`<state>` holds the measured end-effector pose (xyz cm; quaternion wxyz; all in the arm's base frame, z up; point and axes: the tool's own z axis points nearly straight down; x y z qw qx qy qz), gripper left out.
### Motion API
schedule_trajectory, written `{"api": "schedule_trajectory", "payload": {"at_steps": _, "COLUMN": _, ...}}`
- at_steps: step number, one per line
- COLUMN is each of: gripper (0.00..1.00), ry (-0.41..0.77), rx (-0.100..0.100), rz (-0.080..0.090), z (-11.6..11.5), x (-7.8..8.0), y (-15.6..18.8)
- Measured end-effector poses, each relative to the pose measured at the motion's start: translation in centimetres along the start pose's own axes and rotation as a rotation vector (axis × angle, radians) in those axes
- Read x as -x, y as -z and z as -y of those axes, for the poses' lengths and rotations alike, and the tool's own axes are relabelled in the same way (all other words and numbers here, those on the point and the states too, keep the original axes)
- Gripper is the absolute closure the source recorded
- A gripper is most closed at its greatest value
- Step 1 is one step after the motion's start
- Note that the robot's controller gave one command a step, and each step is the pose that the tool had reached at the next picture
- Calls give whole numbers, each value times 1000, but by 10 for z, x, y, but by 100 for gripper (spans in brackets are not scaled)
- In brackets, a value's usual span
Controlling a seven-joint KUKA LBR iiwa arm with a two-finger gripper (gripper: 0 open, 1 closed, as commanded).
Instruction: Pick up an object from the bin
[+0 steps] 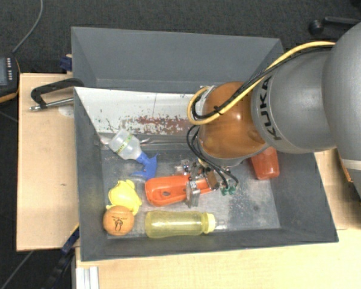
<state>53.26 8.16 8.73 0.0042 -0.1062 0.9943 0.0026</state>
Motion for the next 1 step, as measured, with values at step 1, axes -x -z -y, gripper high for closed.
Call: {"api": "schedule_trajectory", "payload": {"at_steps": 1, "gripper": 100, "ry": 0, "rx": 0, "rz": 2, "z": 0, "x": 0, "y": 14}}
